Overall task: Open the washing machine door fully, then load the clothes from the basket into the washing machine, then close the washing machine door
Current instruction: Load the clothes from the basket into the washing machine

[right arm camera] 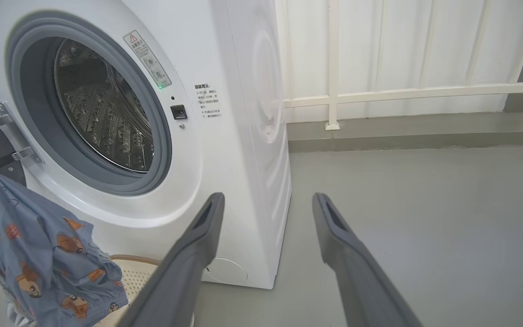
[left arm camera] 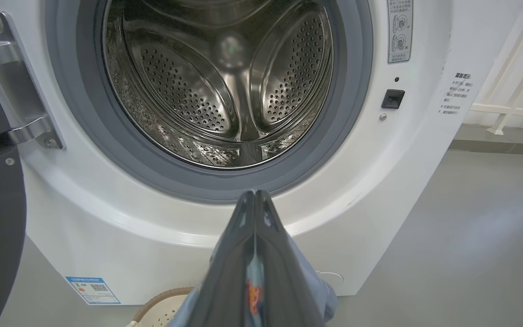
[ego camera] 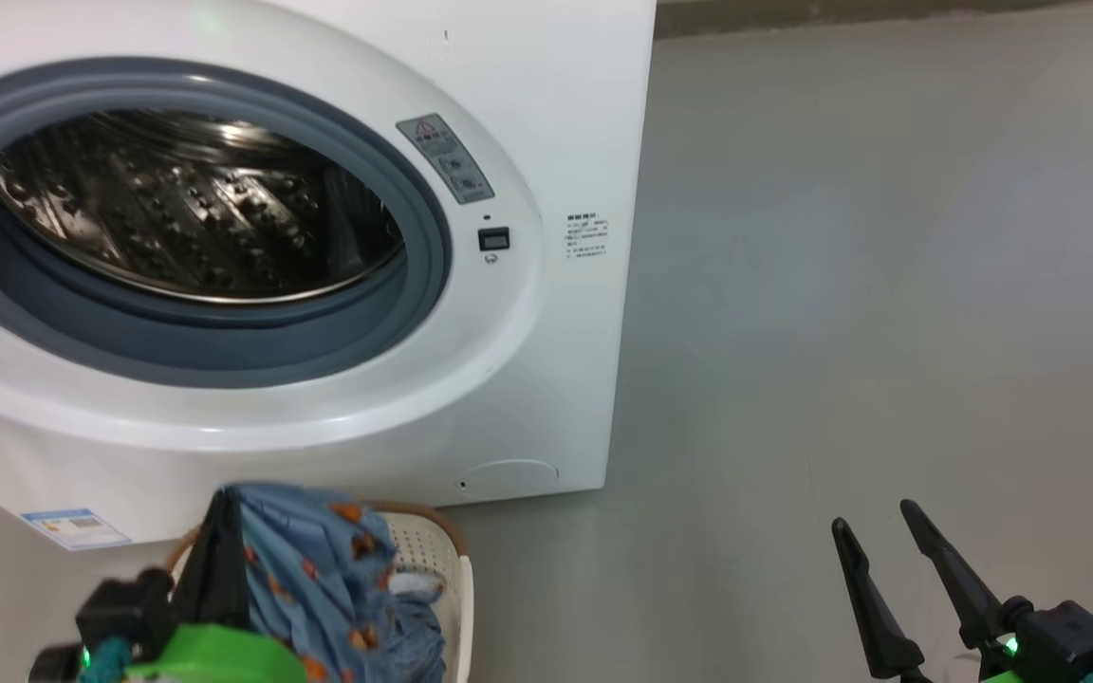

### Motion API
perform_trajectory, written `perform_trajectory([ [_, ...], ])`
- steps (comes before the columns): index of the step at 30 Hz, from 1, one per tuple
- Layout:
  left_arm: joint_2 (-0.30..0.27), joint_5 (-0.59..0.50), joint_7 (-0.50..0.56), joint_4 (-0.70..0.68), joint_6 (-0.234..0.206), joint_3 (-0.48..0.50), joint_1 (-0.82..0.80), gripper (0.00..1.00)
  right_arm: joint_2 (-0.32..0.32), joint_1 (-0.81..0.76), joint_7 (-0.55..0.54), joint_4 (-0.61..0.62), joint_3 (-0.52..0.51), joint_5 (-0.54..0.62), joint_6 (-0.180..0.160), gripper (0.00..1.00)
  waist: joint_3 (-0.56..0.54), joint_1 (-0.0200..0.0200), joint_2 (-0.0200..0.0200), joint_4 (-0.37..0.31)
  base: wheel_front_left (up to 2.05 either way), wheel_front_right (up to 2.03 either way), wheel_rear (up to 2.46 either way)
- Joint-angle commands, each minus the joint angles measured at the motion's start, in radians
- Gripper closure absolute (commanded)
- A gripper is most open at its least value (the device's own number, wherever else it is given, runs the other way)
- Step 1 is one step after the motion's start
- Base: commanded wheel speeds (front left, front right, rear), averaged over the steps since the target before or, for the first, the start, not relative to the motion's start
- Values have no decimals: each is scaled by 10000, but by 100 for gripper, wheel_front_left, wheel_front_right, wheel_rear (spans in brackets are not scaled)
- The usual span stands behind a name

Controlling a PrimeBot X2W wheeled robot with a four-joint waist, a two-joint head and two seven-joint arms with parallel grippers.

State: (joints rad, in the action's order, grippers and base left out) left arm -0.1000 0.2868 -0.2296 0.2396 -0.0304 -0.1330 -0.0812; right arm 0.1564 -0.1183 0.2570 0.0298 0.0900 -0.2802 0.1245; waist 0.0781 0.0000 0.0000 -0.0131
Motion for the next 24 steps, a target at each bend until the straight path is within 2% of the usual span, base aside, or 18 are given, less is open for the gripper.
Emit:
perform_trajectory([
  [1, -164, 95, -46, 68, 115, 335, -784, 100, 179, 439, 48, 321, 258, 44, 62, 0, 331, 0, 0, -68, 0, 0, 0],
  [11, -324, 430, 92, 1715, 311, 570, -3356, 100, 324, 1011, 48, 589, 159, -85, 62, 0, 1819, 0, 0, -284, 0, 0, 0],
  [18, -689, 863, 681, 3142, 531, 885, -5559, 100, 290, 1653, 48, 772, 137, -222, 62, 0, 3128, 0, 0, -611, 0, 0, 0],
  [24, -1241, 1102, 1371, 4126, 729, 1062, -7364, 100, 198, 2166, 48, 850, 195, -327, 62, 0, 4026, 0, 0, -921, 0, 0, 0],
])
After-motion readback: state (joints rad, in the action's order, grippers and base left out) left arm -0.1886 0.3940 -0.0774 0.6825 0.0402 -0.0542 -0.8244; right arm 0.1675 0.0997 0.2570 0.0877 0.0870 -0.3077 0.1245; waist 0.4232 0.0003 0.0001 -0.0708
